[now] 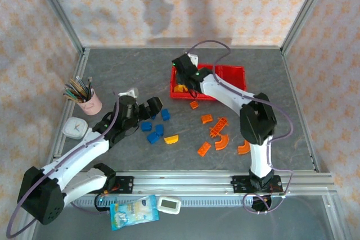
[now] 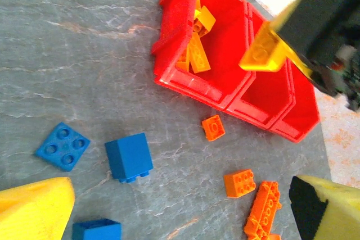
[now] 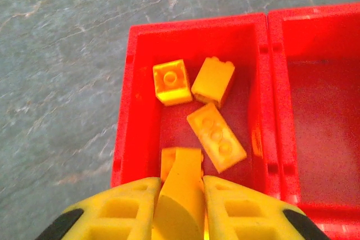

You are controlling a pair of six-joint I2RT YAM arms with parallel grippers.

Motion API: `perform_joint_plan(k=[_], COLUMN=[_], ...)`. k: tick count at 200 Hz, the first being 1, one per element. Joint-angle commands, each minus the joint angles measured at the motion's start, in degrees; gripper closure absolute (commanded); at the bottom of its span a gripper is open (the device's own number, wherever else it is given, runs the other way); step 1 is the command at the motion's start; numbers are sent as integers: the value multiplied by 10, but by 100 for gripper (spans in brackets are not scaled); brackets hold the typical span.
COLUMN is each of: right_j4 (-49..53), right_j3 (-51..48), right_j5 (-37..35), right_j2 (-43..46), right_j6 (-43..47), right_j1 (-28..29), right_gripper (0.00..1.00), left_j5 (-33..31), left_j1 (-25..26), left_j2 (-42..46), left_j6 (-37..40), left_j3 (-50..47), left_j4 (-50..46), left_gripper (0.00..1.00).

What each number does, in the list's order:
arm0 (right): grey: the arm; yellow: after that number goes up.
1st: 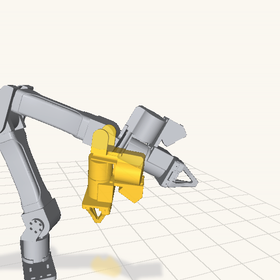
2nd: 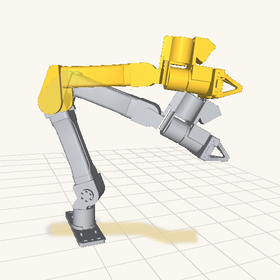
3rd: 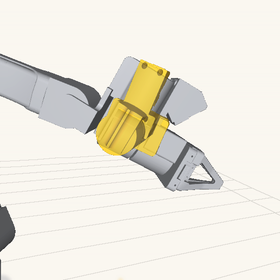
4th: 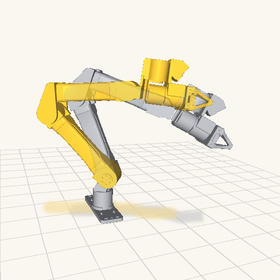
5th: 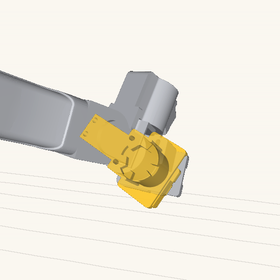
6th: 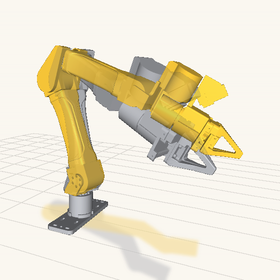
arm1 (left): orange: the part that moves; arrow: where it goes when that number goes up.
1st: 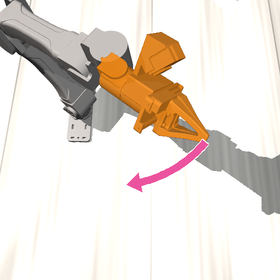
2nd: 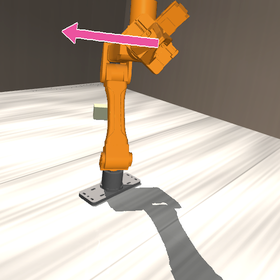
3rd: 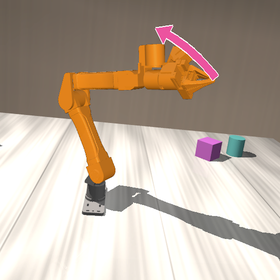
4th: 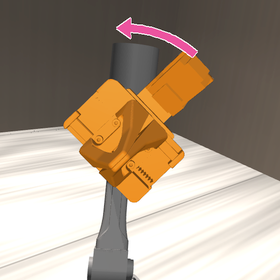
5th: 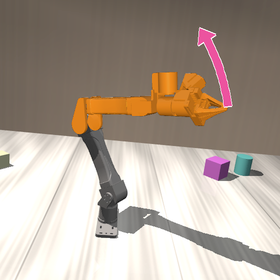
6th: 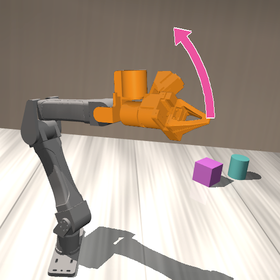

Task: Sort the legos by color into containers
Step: Place the lego in the container.

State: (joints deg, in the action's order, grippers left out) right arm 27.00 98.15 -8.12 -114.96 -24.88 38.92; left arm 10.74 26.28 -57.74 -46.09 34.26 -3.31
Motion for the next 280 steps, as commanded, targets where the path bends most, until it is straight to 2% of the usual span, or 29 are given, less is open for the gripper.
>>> perform_joint_plan(k=[1,28,51,74,102,125,188,240,280], right_j4=[32,35,46,41,38,32,-2,-26,-28], right_j3=[59,113,154,160,148,114,-71,-213,-281], right_j5=[-15,-25,-21,-9,2,23,64,106,143], right_j2=[-60,-114,-143,-134,-101,-60,80,173,201], right_j6=[49,67,77,85,88,91,101,109,121], right_j1=[-12,-21,-25,-25,-25,-23,27,94,143], right_gripper=[78,77,72,61,57,54,46,39,34], left_j5=[8,-5,-11,-14,-19,-22,-38,-50,-58], left_j1=[4,4,3,4,4,3,0,-3,-5], left_j2=[-23,-42,-48,-49,-43,-33,23,85,129], left_j6=[-16,-6,4,13,18,21,24,19,4], left_j3=[19,34,46,54,54,53,34,16,6], left_j4=[60,65,59,49,42,33,-34,-116,-178], left_gripper=[1,1,1,1,1,1,1,1,1])
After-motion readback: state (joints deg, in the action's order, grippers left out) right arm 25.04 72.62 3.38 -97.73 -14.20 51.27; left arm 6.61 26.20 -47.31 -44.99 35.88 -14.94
